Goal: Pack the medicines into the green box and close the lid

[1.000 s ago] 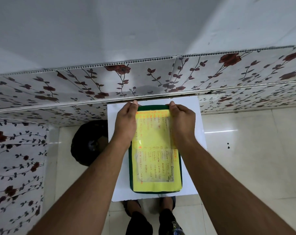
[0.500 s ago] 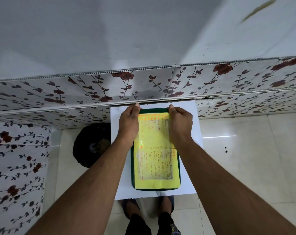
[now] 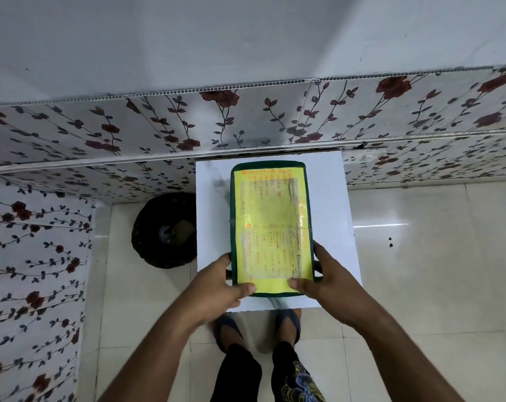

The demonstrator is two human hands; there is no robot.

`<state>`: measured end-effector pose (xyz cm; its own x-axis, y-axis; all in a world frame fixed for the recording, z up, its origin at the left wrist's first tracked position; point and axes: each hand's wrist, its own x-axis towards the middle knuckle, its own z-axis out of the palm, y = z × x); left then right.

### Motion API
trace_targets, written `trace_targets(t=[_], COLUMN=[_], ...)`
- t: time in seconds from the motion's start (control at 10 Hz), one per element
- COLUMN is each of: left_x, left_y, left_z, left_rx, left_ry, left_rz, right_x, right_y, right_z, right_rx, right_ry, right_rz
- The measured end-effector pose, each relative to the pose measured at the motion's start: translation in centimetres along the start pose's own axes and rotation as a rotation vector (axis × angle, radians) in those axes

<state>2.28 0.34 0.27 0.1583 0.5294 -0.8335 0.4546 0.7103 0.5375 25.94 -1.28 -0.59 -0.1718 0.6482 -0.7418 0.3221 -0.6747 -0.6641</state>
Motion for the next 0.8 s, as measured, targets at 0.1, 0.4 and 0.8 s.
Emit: trace_targets(t=[0.1, 0.4, 0.8], left_x=[0.4, 0.6, -0.5], left_y=[0.0, 0.2, 0.4], left_z=[1.5, 2.4, 1.6], left_rx=[-0.094, -0.187, -0.071], left_ry=[0.108, 0.112, 0.114], left_rz=[-0.002, -0.034, -0.033], right_x=[0.4, 0.5, -0.7], right_y=[0.3, 0.6, -0.7], right_z=[0.1, -0.2, -0.9], right_rx=[0.028, 0.048, -0.152], right_ry=[0.050, 0.060, 0.045], right_rz=[-0.018, 0.024, 0.076])
